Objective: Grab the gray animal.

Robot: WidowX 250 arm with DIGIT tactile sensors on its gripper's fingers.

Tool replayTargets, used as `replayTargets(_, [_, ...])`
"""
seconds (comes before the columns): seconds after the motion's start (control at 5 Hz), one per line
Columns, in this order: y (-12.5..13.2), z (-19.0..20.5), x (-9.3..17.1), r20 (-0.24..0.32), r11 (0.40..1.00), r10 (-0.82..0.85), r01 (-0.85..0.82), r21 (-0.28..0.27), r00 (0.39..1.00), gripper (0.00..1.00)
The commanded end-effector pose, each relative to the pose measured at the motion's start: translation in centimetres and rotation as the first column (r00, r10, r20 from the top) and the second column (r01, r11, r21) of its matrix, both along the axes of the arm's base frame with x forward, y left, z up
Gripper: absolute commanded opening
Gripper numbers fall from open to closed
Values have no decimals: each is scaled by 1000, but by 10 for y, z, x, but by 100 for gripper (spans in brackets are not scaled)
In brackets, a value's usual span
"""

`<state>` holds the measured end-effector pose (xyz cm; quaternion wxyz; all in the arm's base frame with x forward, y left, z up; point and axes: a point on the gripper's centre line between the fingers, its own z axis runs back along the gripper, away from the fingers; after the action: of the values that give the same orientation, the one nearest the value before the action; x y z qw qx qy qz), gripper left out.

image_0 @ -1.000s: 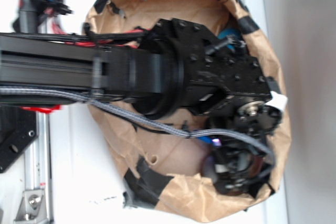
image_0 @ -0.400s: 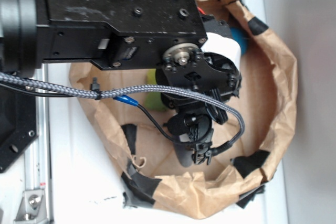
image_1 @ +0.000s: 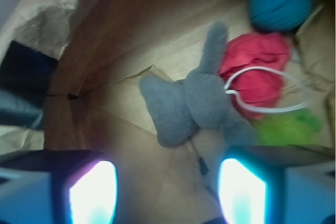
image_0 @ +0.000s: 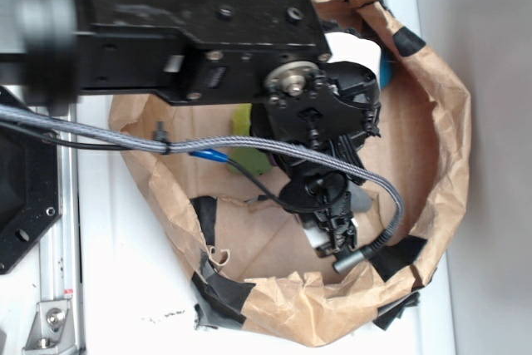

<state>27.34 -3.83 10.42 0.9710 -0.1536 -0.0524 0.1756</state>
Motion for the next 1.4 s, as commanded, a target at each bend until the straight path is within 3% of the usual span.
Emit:
replayTargets(0.0, [11,-8,-2,41,951,304,-301,-74,952,100])
replayTargets(0.2, [14,-13,5,76,904,426,-422,-65,902,100])
replayTargets(0.4, [12,-16,14,113,896,443,-443,-27,889,100])
replayTargets(0.6, [14,-32,25,120,898,430,-437,46,895,100])
replayTargets(1.0, [-3,-70,38,70,935,320,-327,139,945,100])
replayTargets(1.2, [-12,-61,29,-88,958,91,-63,279,992,0])
